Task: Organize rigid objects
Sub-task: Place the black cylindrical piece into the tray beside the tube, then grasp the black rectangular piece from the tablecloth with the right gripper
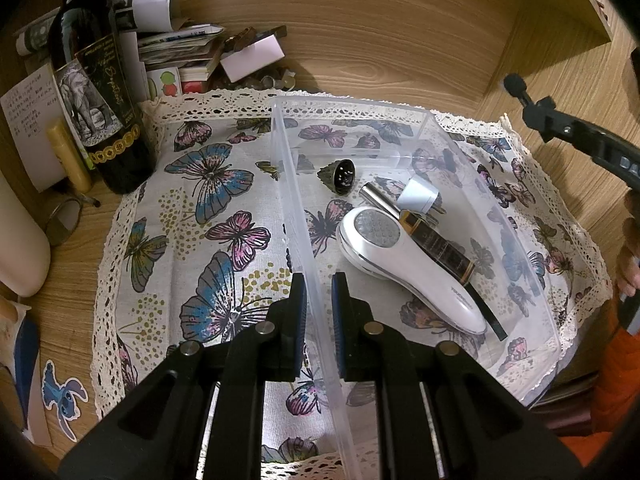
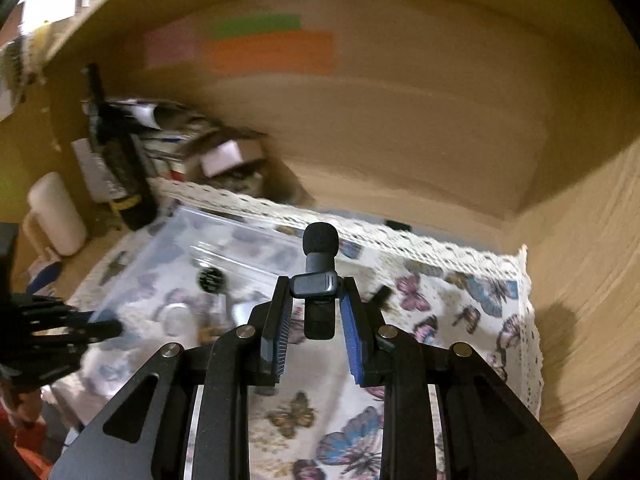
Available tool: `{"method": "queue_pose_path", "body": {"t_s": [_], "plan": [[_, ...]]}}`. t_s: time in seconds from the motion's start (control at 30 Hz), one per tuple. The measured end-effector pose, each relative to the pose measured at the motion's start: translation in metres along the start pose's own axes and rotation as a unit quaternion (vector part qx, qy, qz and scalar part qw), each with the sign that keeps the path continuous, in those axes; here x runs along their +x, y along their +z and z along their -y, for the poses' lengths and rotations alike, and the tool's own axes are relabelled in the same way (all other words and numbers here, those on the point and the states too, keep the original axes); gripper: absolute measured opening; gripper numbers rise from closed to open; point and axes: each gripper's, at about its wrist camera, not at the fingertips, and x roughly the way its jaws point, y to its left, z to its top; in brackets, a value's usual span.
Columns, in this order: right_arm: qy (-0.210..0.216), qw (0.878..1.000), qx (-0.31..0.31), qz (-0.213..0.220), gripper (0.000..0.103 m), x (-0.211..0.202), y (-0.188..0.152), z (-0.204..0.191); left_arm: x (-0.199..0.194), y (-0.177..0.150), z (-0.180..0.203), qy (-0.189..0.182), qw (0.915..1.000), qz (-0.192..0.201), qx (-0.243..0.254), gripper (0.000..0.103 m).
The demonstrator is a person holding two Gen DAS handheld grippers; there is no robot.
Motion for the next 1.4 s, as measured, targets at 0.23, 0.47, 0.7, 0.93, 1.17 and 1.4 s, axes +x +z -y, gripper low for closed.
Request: {"method": "queue_pose_path", "body": {"t_s": [0.23,0.47,0.7,0.93,1.17,1.4], "plan": [[0.04,0.999,-0.034,0.005,0.022,0.003,-0.003,-0.034,0.0,0.0,0.0,0.0,1.0,0.0,0.0,0.012],[0.065,0.996,-0.047,-0.036,0.022,0.027,-0.017,-0.052,0.0,0.0,0.0,-0.001,1.0,0.0,0.0,0.012],[0.075,0.994,-0.049,-0.059,0.022,0.042,-0.027,-0.06,0.0,0.0,0.001,-0.001,1.0,0.0,-0.001,0.012],[0.067,0.995,-0.046,-0.06,0.031,0.04,-0.026,-0.056,0.0,0.0,0.001,-0.001,1.0,0.0,-0.001,0.012],[0.043,0.998,-0.028,-0.033,0.032,0.024,-0.014,-0.036,0.0,0.0,0.001,0.0,1.0,0.0,0.0,0.012],[-0.017,0.999,0.004,-0.027,0.04,0.028,-0.001,0.007,0.0,0.0,0.001,-0.002,1.0,0.001,0.0,0.012]]}}
